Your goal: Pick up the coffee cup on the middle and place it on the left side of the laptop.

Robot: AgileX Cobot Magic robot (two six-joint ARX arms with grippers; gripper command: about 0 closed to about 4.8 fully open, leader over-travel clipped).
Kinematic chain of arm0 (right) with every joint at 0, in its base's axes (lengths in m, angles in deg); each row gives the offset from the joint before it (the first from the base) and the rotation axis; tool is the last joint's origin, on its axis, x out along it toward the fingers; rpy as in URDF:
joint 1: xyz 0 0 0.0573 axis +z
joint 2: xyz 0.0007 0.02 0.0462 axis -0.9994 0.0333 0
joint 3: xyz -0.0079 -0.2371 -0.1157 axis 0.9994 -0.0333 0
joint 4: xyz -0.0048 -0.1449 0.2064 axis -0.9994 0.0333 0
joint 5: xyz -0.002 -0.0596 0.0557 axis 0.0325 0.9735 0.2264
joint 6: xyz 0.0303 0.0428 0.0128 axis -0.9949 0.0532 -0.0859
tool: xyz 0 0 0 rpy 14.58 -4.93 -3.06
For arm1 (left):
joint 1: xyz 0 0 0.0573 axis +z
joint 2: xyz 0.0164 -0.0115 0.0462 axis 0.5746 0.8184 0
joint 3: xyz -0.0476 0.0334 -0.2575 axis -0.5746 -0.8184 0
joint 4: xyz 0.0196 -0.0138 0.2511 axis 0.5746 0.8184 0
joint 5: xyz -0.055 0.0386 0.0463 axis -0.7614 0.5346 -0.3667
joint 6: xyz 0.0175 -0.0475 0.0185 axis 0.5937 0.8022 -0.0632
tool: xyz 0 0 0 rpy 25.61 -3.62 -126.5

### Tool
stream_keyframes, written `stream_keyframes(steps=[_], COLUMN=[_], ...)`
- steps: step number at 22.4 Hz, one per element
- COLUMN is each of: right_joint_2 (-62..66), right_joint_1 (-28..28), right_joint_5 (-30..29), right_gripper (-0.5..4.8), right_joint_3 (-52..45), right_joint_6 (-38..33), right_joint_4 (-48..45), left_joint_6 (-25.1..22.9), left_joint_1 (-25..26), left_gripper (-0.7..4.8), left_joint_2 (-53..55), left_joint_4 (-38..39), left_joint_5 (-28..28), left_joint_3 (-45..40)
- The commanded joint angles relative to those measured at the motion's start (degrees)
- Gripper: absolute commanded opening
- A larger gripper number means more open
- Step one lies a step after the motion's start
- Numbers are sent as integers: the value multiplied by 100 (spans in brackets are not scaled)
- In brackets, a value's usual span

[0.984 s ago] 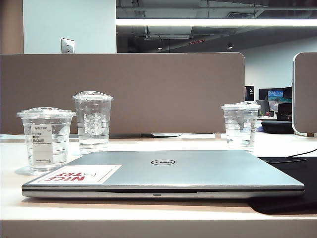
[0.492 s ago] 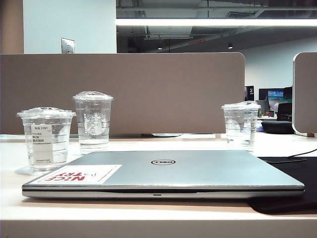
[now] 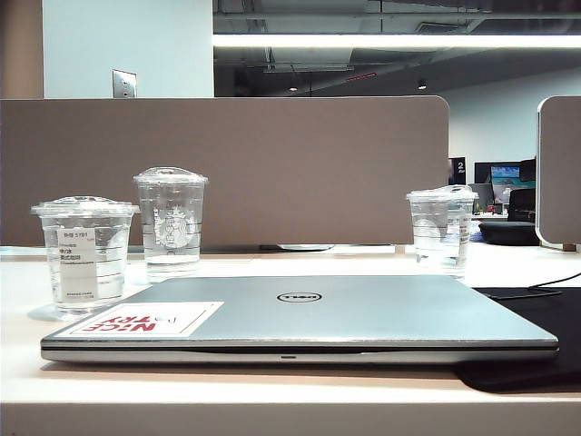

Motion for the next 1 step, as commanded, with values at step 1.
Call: stream_keyframes(steps=[1], right_joint_2=[-9], right_joint_1=[-4], right_joint_5=[-24], right_gripper=[-5], right_joint_3=[-24], right_joint_6=[15], right_joint_4=[-85], left_joint_6=[17], left_joint_1=[4], left_gripper=[-5], left_joint_2=[-2], left_joint_4=[-39], left_joint_5=[-4], left_joint_3=[17])
